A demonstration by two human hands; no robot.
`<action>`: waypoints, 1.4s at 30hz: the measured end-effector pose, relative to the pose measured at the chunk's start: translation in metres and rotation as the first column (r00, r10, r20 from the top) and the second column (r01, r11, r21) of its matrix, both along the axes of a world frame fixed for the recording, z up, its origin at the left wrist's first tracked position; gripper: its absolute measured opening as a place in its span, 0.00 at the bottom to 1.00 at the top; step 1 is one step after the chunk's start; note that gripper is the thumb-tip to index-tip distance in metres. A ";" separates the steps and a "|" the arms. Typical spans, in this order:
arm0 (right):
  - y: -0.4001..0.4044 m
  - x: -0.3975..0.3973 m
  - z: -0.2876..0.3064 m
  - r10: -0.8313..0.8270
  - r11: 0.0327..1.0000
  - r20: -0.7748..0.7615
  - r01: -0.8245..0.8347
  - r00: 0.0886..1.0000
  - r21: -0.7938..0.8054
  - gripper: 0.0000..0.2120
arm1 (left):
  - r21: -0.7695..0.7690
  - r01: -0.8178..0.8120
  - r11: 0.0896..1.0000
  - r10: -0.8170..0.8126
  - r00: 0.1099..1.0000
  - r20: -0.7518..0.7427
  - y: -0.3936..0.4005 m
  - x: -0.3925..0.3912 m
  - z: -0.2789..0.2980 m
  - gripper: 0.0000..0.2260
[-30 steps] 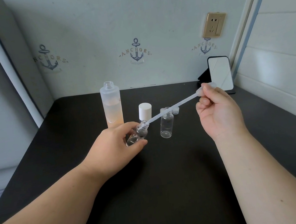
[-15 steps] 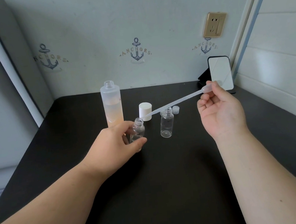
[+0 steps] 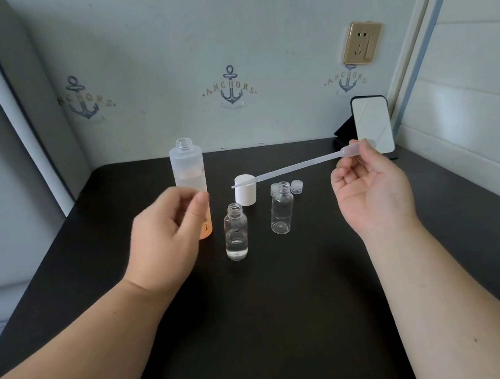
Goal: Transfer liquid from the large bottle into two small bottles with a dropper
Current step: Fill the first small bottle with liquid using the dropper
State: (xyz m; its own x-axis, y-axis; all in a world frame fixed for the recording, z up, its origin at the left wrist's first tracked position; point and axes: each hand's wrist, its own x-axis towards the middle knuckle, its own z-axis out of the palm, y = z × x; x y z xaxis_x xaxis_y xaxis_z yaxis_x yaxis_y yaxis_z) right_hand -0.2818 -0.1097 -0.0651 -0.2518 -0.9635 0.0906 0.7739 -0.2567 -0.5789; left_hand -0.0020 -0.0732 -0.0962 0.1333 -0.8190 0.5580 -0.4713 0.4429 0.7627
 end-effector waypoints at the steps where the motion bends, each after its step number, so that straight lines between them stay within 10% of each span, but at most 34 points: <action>1: 0.000 0.000 0.000 0.000 1.000 -0.001 0.000 1.000 0.002 0.07 | -0.011 -0.061 0.998 0.060 0.997 -0.038 -0.001 0.001 0.001 0.06; 11: -0.002 0.000 0.000 0.003 1.000 -0.014 -0.003 1.000 0.018 0.06 | 0.237 -0.007 0.971 0.033 0.993 -0.109 -0.026 0.007 -0.008 0.30; 22: -0.003 0.002 -0.001 0.008 1.000 -0.020 -0.008 1.000 0.006 0.04 | 0.231 0.007 0.973 0.007 0.998 -0.062 -0.028 0.009 -0.009 0.15; 42: -0.001 0.003 0.002 -0.041 0.999 -0.111 0.039 0.993 -0.016 0.08 | 0.173 -0.016 0.985 0.007 0.999 0.052 -0.021 0.007 -0.005 0.19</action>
State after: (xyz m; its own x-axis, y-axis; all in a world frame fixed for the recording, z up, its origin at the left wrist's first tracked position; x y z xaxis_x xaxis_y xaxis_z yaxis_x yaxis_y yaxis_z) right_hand -0.2790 -0.1103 -0.0634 -0.2775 -0.9514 0.1334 0.6939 -0.2946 -0.6571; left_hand 0.0048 -0.0940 -0.1008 0.1184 -0.9024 0.4143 -0.5158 0.3006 0.8023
